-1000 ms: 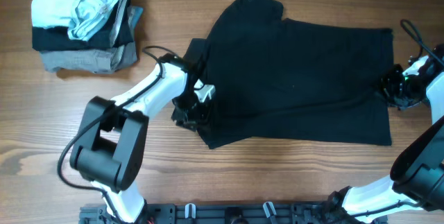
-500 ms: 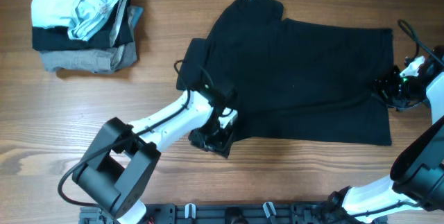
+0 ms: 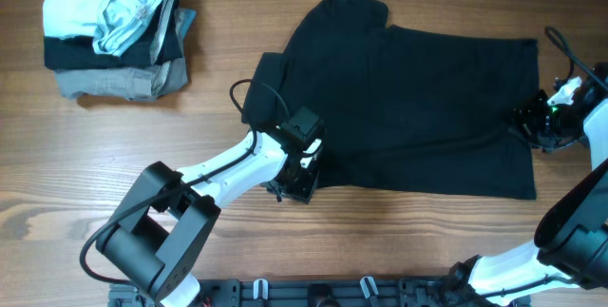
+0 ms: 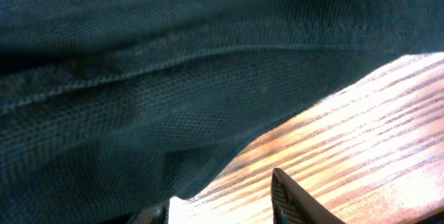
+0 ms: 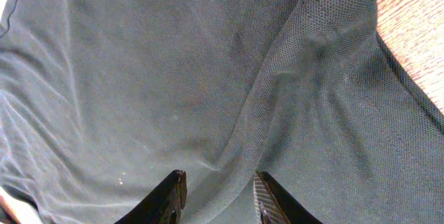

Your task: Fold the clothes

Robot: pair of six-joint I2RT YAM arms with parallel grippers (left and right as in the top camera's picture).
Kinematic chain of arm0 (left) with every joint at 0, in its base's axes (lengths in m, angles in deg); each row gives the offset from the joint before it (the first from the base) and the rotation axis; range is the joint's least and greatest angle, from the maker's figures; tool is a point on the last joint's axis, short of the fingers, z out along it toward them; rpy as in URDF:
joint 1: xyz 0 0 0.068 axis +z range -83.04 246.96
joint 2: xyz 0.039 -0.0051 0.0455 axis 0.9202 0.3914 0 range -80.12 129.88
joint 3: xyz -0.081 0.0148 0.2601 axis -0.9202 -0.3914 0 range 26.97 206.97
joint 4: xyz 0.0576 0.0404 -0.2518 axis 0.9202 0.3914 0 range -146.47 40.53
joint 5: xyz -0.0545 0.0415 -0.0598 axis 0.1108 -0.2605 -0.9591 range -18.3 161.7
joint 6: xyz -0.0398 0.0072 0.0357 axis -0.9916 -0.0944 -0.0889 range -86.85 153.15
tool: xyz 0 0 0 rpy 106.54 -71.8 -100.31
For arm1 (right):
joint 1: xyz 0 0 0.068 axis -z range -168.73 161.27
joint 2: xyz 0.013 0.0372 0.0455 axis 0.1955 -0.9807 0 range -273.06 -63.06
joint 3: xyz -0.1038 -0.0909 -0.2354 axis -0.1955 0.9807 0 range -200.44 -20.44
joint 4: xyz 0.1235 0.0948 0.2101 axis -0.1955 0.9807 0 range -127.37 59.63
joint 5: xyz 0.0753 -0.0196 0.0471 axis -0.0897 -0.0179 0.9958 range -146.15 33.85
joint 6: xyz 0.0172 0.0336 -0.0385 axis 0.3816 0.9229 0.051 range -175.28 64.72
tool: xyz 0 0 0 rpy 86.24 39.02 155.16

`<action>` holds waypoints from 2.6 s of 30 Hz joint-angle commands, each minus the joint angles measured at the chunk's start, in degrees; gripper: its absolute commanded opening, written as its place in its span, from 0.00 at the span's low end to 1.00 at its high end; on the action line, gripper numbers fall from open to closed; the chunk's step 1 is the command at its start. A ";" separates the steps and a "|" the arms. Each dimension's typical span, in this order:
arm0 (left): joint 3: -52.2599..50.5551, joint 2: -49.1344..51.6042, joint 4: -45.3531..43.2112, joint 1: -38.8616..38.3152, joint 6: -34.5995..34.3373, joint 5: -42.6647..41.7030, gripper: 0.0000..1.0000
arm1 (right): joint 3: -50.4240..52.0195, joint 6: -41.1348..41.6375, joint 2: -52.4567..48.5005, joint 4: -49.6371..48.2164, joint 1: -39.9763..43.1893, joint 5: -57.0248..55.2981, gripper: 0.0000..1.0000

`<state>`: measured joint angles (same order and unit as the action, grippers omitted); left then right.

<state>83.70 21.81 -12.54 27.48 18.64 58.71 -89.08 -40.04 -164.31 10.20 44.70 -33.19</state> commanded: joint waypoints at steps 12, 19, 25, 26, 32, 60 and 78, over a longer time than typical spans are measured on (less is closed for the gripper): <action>-0.63 1.53 -0.76 4.33 -12.81 8.81 0.51 | -0.46 -0.61 0.87 -0.17 -0.02 1.05 0.37; -0.63 1.92 -2.19 4.28 -8.76 6.36 0.31 | -0.33 -0.66 0.87 -0.15 -0.02 1.05 0.37; -0.63 1.95 -3.23 3.96 -2.45 4.48 0.14 | -0.33 -0.63 0.87 -0.17 -0.02 1.05 0.37; -0.63 1.92 -2.86 3.98 -2.16 4.50 0.06 | -0.33 -0.66 0.87 -0.15 -0.02 1.05 0.37; 1.22 1.38 10.99 5.05 -2.19 4.55 0.04 | -0.33 -0.63 0.87 -0.13 -0.02 1.05 0.37; 5.66 -1.07 28.79 21.29 -5.40 11.15 0.04 | 10.78 3.15 -0.13 -0.98 -3.45 -11.56 0.67; 5.66 -1.07 28.02 21.29 -5.20 11.17 0.52 | 4.68 5.22 -0.11 -28.37 -0.76 -5.01 0.49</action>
<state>88.71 21.88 15.96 48.39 13.57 68.93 -83.18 -33.57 -164.31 -18.37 43.65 -40.34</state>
